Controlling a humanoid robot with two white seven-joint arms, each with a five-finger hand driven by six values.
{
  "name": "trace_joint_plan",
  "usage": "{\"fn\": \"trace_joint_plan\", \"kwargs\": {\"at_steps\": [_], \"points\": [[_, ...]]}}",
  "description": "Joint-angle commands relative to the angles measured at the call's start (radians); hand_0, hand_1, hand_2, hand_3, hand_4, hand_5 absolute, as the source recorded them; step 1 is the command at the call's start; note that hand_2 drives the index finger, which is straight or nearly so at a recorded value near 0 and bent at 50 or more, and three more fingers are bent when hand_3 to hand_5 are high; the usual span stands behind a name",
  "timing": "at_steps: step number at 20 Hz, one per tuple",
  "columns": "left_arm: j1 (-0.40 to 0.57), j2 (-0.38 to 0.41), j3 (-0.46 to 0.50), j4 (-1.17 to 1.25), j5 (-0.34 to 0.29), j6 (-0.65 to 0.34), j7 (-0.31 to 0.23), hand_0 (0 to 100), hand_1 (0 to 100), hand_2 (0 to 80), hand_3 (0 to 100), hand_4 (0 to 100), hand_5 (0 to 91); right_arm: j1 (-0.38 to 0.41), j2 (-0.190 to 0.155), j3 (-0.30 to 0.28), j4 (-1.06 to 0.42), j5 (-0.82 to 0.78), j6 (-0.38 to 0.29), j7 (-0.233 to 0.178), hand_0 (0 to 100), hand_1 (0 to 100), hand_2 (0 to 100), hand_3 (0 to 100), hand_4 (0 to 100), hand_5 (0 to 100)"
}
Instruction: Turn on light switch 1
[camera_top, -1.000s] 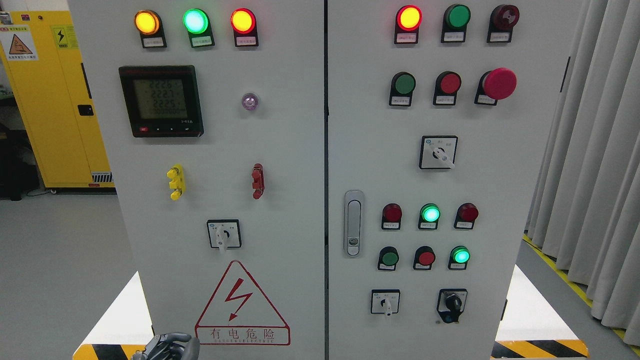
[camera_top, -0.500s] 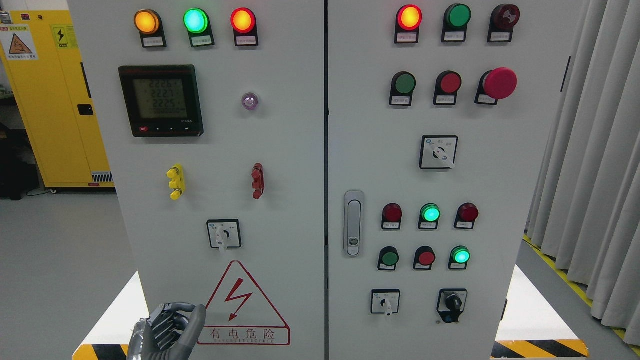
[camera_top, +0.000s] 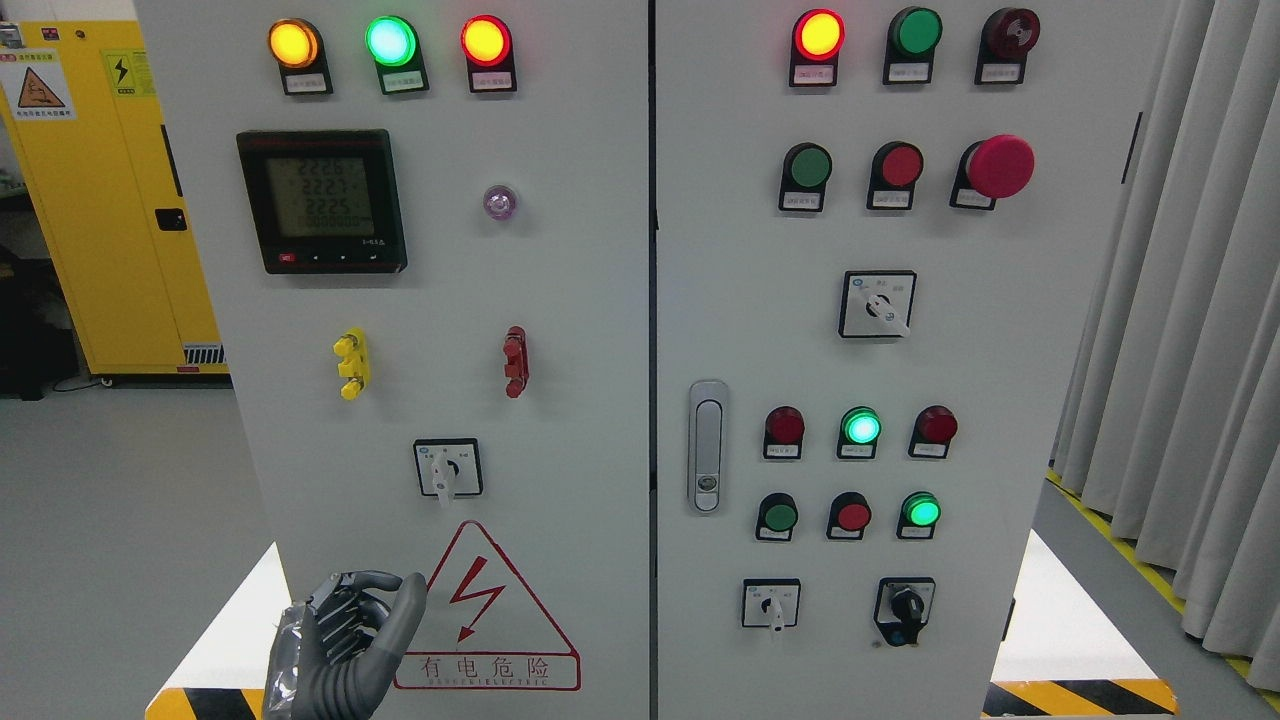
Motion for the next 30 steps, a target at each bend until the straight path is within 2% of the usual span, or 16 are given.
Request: {"fn": "trace_joint_plan", "kwargs": {"at_steps": [1,8,13,16,30], "points": [[-0.04,-0.032,-0.035,-0.015,-0.018,0.027,0.015,22,66,54.5,85,80,77.1,0.0,0.0,0.0,0.0,0.0,0.0,-0.001,0,50,4,0,0,0],[-0.068,-0.044,-0.055,-0.013,-0.024,0.079,0.051,21,67,54.5,86,81,77.3,0.0,0.0,0.0,0.0,0.0,0.0,0.001,0,50,4,0,0,0],[-0.08,-0.047,-0.062,-0.015,-0.067,0.11,0.058,21,67,54.9,86,81,77.7,0.0,0.0,0.0,0.0,0.0,0.0,0.001,0,50,4,0,0,0],[-0.085,-0.052,-0.064,-0.013,-0.068,0.115,0.085,21,67,55.2,86,82,77.9,0.0,0.0,0.0,0.0,0.0,0.0,0.001,0,50,4,0,0,0],[-0.14,-0.079,-0.075,-0.009,-0.07,0.181,0.11,23,67,55.5,86,83,79.0,0.0,0.0,0.0,0.0,0.0,0.0,0.001,0,50,4,0,0,0]]}}
